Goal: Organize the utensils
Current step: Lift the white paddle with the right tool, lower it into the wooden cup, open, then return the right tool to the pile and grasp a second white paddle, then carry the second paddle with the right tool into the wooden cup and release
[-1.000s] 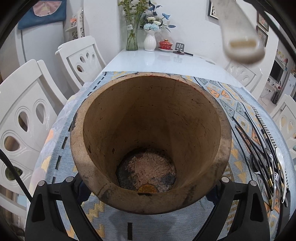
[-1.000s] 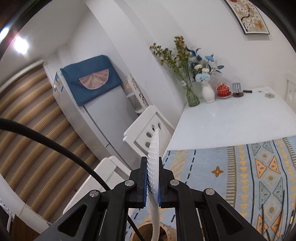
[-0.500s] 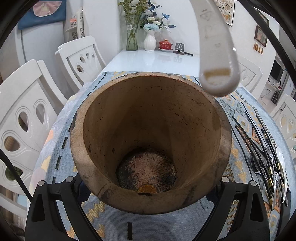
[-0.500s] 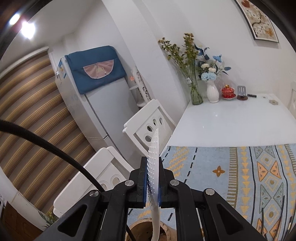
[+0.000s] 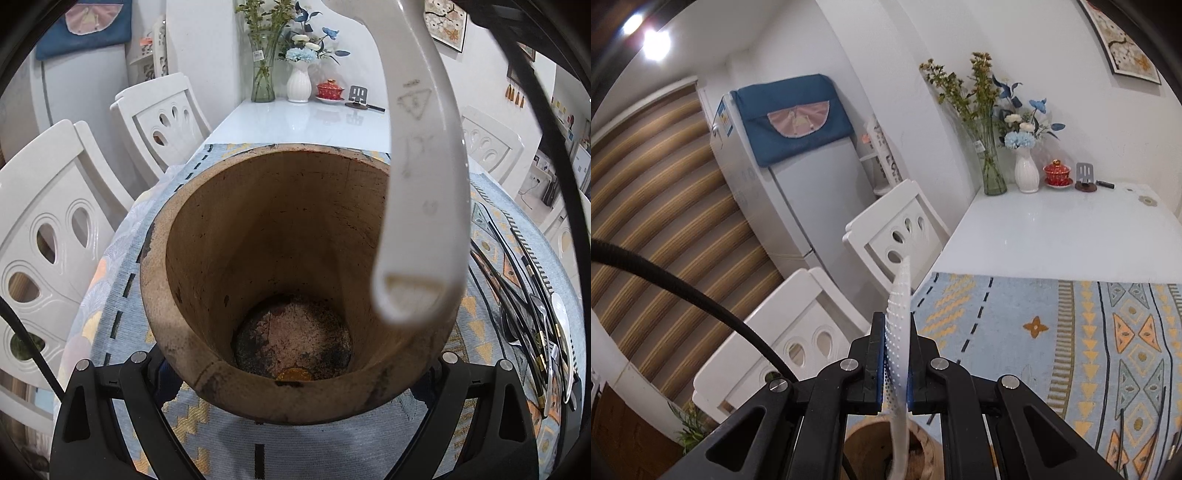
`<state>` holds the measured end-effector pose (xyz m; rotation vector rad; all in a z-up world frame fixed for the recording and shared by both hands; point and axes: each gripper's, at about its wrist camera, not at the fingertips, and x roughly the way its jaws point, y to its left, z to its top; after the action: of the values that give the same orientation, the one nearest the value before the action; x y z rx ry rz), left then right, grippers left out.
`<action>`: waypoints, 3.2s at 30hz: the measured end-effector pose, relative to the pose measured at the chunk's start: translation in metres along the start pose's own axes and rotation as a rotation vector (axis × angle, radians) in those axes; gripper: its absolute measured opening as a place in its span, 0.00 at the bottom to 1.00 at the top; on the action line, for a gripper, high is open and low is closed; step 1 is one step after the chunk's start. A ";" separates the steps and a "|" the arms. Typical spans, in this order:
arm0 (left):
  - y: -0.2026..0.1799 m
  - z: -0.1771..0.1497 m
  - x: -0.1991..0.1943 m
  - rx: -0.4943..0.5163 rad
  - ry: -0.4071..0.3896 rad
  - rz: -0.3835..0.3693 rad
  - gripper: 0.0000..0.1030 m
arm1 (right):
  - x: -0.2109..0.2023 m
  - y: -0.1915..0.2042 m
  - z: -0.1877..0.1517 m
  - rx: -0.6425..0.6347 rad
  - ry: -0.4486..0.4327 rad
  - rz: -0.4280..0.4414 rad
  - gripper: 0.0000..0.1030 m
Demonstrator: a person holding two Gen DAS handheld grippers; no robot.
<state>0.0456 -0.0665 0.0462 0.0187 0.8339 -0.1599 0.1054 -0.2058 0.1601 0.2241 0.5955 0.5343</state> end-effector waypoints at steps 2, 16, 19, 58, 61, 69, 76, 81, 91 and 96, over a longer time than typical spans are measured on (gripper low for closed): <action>0.000 0.000 0.000 -0.001 0.001 -0.002 0.92 | -0.003 0.001 0.000 -0.006 0.019 0.006 0.07; 0.002 0.004 0.001 -0.002 0.004 -0.003 0.92 | -0.096 -0.024 0.021 0.031 0.013 -0.102 0.50; 0.002 0.005 0.001 -0.002 0.002 -0.003 0.92 | -0.126 -0.046 0.025 0.087 -0.020 -0.176 0.51; 0.001 0.000 0.005 -0.012 0.020 -0.001 0.93 | -0.201 -0.305 -0.180 0.908 0.517 -0.609 0.43; -0.001 0.000 0.005 -0.013 0.020 -0.002 0.93 | -0.197 -0.305 -0.178 0.885 0.529 -0.636 0.43; 0.000 0.000 0.006 -0.013 0.021 -0.002 0.93 | -0.191 -0.292 -0.164 0.836 0.511 -0.650 0.10; 0.000 0.000 0.006 -0.012 0.022 -0.004 0.93 | -0.185 -0.275 -0.148 0.813 0.522 -0.636 0.08; 0.000 0.000 0.005 -0.013 0.021 -0.002 0.93 | -0.164 -0.268 -0.140 0.787 0.552 -0.598 0.08; 0.001 0.001 0.005 -0.016 0.023 -0.003 0.92 | -0.137 -0.275 -0.144 0.731 0.606 -0.629 0.07; 0.002 0.001 0.005 -0.016 0.023 -0.003 0.93 | -0.153 -0.269 -0.124 0.650 0.529 -0.669 0.05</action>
<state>0.0499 -0.0653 0.0428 0.0045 0.8577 -0.1563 0.0368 -0.5081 0.0379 0.4767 1.2926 -0.2839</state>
